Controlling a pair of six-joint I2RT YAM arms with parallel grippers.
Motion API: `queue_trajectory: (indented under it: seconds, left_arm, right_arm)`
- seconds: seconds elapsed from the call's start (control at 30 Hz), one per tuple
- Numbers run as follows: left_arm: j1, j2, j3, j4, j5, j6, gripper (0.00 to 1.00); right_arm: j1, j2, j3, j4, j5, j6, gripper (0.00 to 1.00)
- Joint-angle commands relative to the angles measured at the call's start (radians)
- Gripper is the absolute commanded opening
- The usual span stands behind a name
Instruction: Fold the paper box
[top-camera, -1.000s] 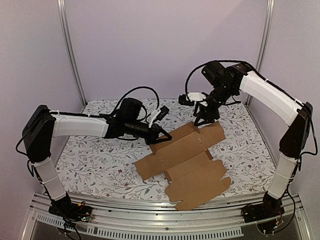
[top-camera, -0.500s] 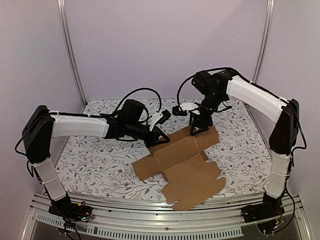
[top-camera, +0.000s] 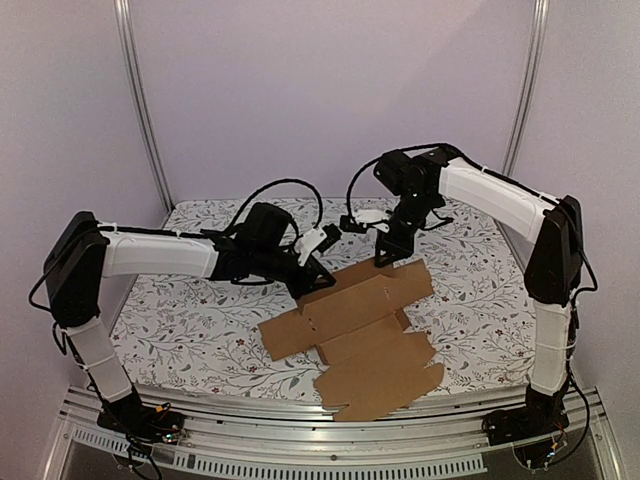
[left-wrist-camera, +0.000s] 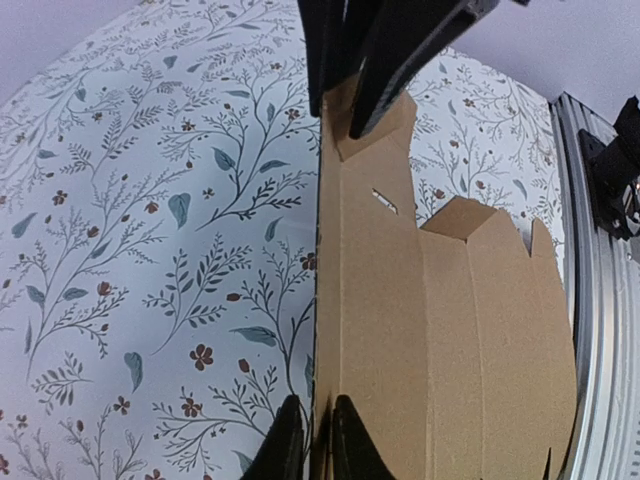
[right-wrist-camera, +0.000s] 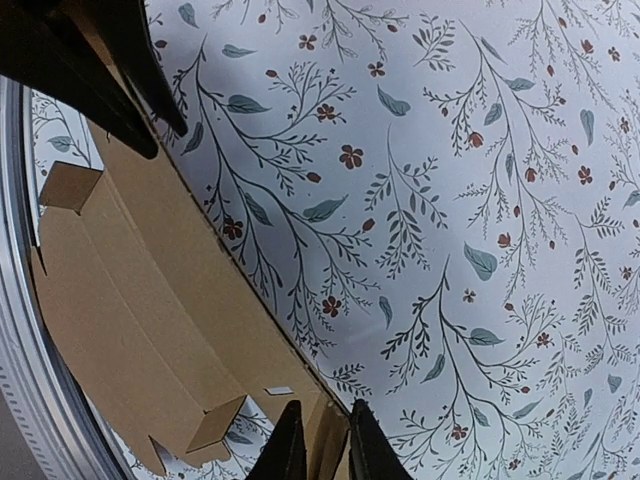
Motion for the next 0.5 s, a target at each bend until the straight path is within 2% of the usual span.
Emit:
queue_trajectory:
  seconds: [0.0,0.1,0.2,0.33,0.47]
  left_arm:
    - [-0.014,-0.061,-0.037,0.075,-0.121,-0.016,0.19]
    - [-0.013,-0.121,-0.117,0.163,-0.207,-0.060,0.32]
    - [-0.011,-0.197,-0.223,0.232,-0.310,-0.165,0.41]
    - [-0.011,-0.317,-0.429,0.323,-0.426,-0.360,0.51]
    - [-0.013,-0.433,-0.629,0.474,-0.462,-0.544,0.71]
  right_arm:
    - [0.005,0.021,-0.001,0.026,0.049,0.073,0.10]
    - [0.004,0.020,-0.028,0.046,0.068,0.087,0.05]
    - [-0.004,0.023,-0.051,0.063,0.076,0.105,0.03]
    - [-0.036,0.021,-0.060,0.066,0.064,0.132,0.02]
    - [-0.082,0.008,-0.066,0.070,0.031,0.169,0.02]
